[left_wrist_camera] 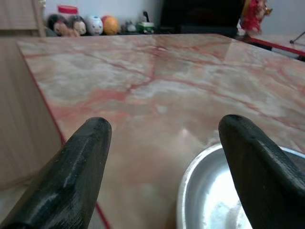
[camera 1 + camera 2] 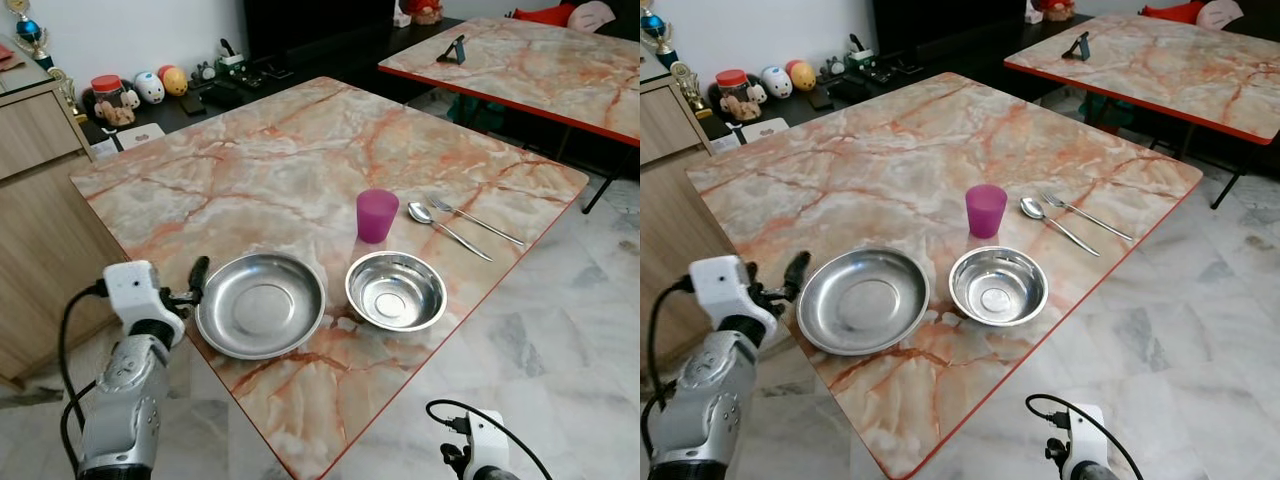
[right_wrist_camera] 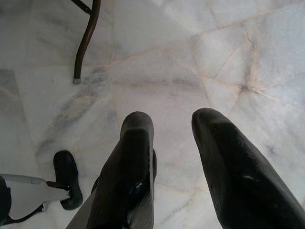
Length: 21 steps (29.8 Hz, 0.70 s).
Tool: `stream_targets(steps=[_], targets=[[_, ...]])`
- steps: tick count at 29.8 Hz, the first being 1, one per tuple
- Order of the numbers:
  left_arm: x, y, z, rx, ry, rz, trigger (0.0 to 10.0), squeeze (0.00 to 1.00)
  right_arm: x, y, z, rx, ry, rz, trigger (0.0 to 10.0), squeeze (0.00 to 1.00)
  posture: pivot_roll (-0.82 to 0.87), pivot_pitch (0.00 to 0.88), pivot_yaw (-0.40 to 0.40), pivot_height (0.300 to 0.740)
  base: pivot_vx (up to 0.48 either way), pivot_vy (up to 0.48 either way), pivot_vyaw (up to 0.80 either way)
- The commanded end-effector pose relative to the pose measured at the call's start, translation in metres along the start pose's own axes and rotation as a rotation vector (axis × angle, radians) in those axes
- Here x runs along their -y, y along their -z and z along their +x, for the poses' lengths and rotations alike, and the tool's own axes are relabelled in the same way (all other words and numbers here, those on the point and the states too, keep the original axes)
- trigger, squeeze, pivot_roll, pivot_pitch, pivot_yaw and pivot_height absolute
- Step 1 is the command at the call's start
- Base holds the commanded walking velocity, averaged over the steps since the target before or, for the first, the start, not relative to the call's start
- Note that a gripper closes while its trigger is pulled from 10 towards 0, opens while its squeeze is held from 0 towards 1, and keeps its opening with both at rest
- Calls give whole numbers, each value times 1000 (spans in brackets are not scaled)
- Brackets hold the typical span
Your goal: Setting the table
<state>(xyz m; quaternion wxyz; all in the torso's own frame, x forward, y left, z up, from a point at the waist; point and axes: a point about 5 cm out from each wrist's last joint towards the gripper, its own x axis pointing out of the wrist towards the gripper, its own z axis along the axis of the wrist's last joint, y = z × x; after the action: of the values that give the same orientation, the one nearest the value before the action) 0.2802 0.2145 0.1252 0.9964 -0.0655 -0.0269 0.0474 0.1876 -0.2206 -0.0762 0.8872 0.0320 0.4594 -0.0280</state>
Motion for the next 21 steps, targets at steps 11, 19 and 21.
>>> stream_targets(steps=[11,19,21], targets=[[-3,-7,-11,106,-8,43,10000,0,0,7,-1,-6,1,-9,10000,0,-33,0,40,707,0,0,0],[-6,-7,-16,111,-56,62,10000,0,0,0,-1,40,23,11,10000,0,-42,0,48,707,0,0,0],[-7,-11,-13,133,-38,91,10000,0,0,1,0,45,40,77,10000,0,-53,0,59,707,0,0,0]])
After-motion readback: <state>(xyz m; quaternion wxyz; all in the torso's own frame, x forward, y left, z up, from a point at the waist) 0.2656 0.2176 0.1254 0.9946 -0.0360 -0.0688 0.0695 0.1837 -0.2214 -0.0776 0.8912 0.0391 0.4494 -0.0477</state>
